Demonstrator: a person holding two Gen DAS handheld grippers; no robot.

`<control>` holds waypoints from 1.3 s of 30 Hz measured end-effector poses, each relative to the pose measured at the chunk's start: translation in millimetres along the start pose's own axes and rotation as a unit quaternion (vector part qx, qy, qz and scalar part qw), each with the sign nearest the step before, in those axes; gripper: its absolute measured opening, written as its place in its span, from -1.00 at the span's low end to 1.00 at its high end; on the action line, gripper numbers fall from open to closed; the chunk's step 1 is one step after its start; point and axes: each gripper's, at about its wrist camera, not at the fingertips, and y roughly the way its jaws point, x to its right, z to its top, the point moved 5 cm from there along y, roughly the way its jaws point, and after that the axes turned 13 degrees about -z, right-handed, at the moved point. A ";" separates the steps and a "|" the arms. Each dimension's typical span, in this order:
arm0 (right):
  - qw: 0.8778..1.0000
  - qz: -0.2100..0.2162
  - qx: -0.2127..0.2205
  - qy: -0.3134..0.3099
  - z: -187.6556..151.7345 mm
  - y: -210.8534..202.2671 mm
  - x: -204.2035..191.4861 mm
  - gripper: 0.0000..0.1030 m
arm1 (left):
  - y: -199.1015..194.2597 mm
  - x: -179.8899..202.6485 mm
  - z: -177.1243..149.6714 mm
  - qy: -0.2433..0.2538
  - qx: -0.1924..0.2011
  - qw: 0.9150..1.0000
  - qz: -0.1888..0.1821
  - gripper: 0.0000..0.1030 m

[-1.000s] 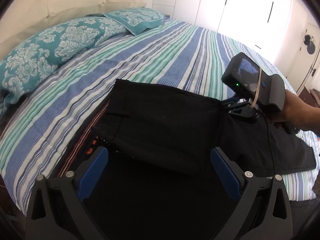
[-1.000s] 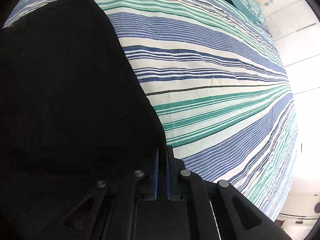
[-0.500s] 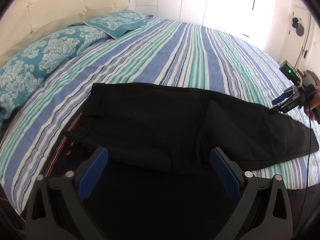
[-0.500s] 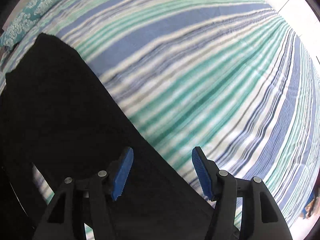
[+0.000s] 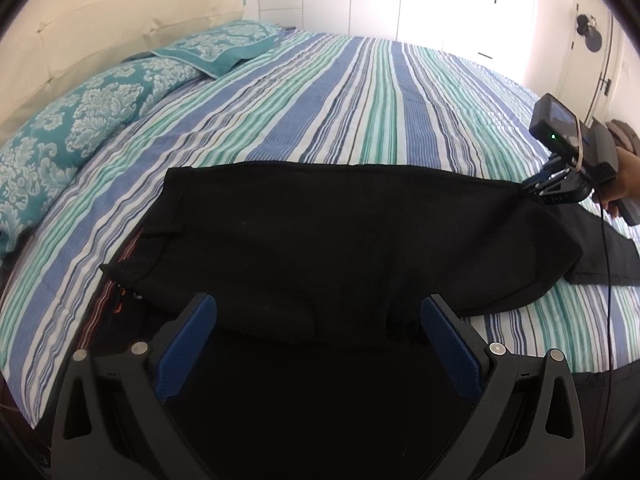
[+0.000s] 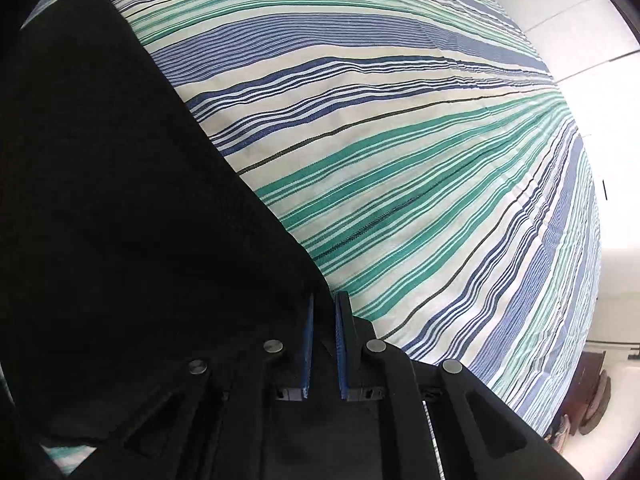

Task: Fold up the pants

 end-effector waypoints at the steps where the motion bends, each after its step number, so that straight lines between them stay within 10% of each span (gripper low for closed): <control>1: 1.000 0.000 0.001 0.005 -0.3 0.8 -0.6 -0.72 | -0.1 1.6 -0.6 0.003 0.000 1.000 -0.001 0.98; 2: 1.000 0.004 0.007 0.019 2.3 -1.0 -2.7 -0.61 | -0.8 3.1 -1.0 0.007 0.000 1.000 -0.002 0.98; 5: 0.995 0.034 0.020 0.086 -20.5 -15.1 28.0 0.68 | -2.3 8.9 -1.2 0.019 0.004 1.000 0.004 0.98; 10: 0.957 0.041 0.005 0.287 -152.5 -31.3 143.1 0.72 | -0.6 13.0 -2.5 0.021 0.004 1.000 0.000 0.98; 14: 0.867 0.021 -0.082 0.492 -319.9 -11.8 216.5 0.72 | 3.6 17.3 -3.0 0.020 -0.002 1.000 -0.006 0.98; 17: 0.816 0.041 -0.144 0.558 -410.4 8.0 203.7 0.71 | 6.2 22.3 -3.6 0.023 -0.001 1.000 -0.005 0.98; 20: 0.797 0.058 -0.170 0.576 -463.0 28.2 177.9 0.68 | 11.1 27.3 -6.2 0.023 -0.006 1.000 -0.008 0.98; 22: 0.789 0.099 -0.156 0.585 -466.1 35.2 162.0 0.24 | 14.5 31.5 -8.7 0.025 -0.011 1.000 -0.009 0.98; 24: 0.818 0.093 -0.142 0.550 -449.7 32.3 156.9 -0.88 | 16.3 35.7 -10.9 0.032 -0.012 0.999 -0.008 0.98; 28: 0.874 -0.051 -0.131 0.466 -427.8 15.0 190.0 -0.89 | 17.5 47.6 -11.5 0.052 -0.007 0.999 -0.008 0.98; 34: 0.887 -0.126 -0.152 0.417 -415.0 43.5 200.2 -0.89 | 26.7 64.0 -20.9 0.113 -0.019 0.993 0.011 0.98; 37: 0.874 -0.134 -0.157 0.440 -420.1 52.9 192.5 -0.57 | 21.4 69.4 -26.5 0.148 -0.028 0.989 0.004 0.98; 39: 0.852 -0.146 -0.160 0.477 -432.0 43.2 192.9 0.52 | 6.1 65.0 -24.2 0.156 -0.009 0.988 0.005 0.98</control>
